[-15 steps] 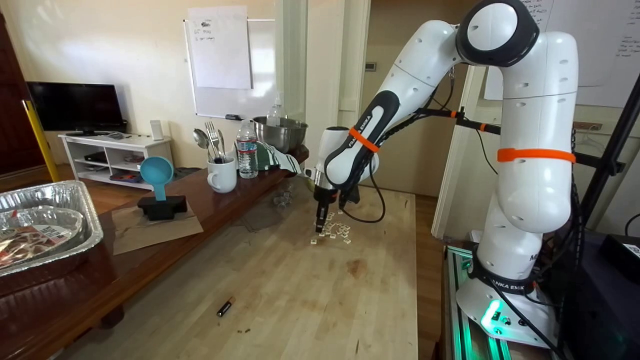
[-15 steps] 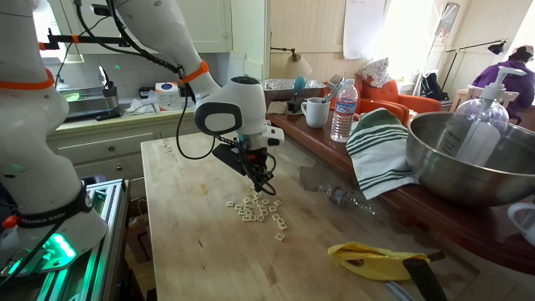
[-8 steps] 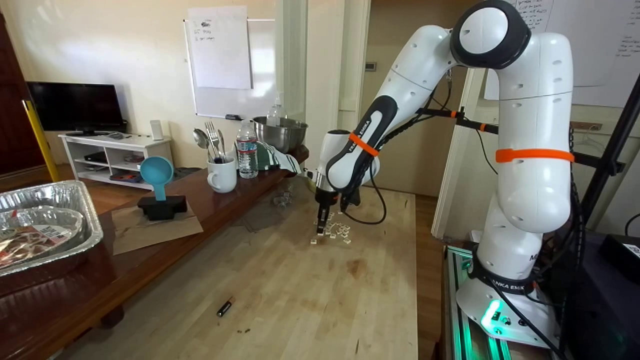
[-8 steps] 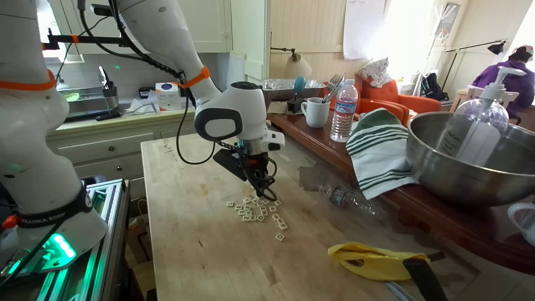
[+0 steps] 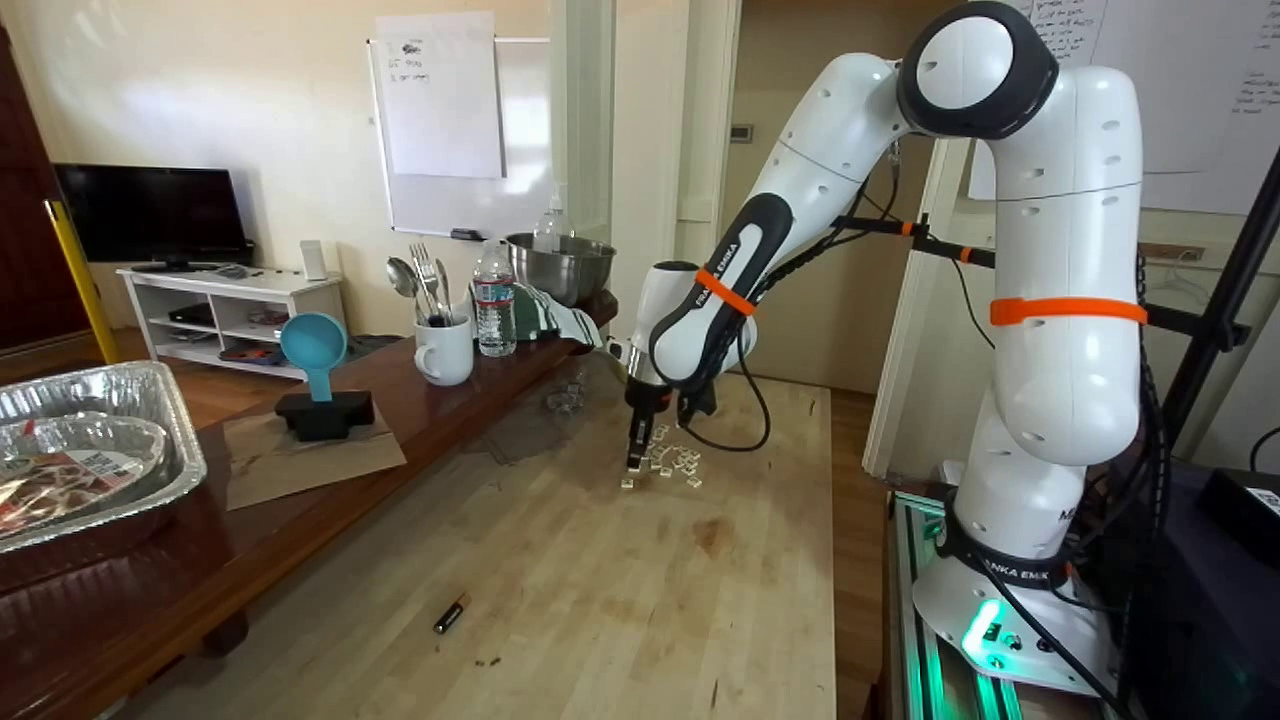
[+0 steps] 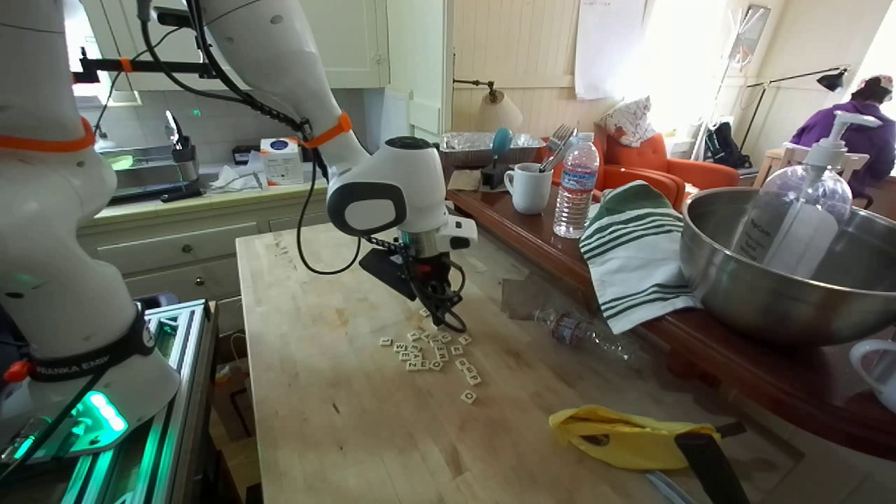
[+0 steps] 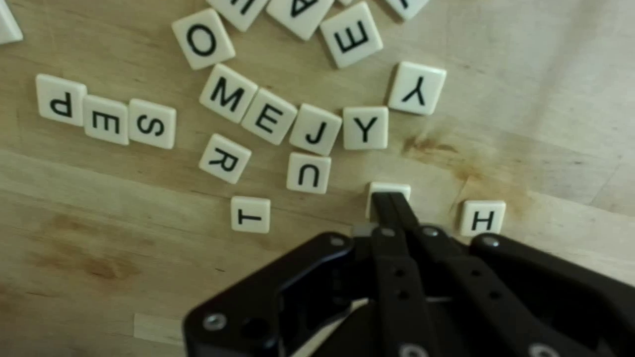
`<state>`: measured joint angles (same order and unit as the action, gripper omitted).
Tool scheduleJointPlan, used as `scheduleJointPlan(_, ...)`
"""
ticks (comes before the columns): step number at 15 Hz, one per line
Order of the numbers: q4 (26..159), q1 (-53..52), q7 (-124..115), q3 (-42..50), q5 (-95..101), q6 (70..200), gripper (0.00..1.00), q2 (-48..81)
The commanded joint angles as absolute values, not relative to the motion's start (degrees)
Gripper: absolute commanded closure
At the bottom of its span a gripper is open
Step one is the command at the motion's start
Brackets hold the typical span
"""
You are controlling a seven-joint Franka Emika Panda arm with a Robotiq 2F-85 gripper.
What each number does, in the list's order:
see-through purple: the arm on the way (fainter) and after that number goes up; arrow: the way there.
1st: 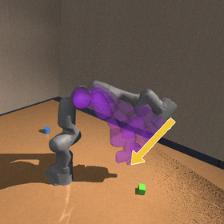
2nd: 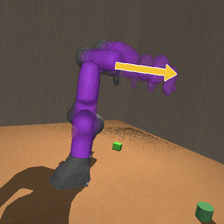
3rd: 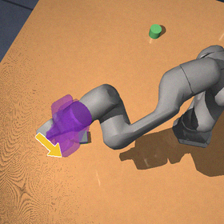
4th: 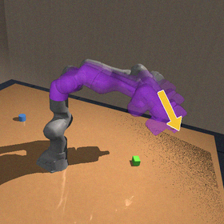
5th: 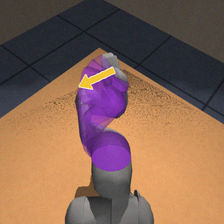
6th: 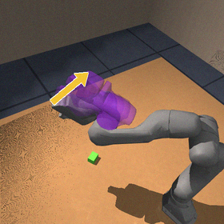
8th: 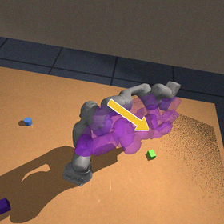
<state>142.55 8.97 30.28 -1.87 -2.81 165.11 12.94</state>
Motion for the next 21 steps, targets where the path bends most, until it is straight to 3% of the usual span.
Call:
scheduleJointPlan(1, 142.5, 9.8, 30.0, -3.6, -3.2, 166.4, 1.00, 15.5)
scheduleJointPlan(21, 143.5, 11.6, 33.1, -7.3, -5.1, 165.1, 1.00, 15.7)
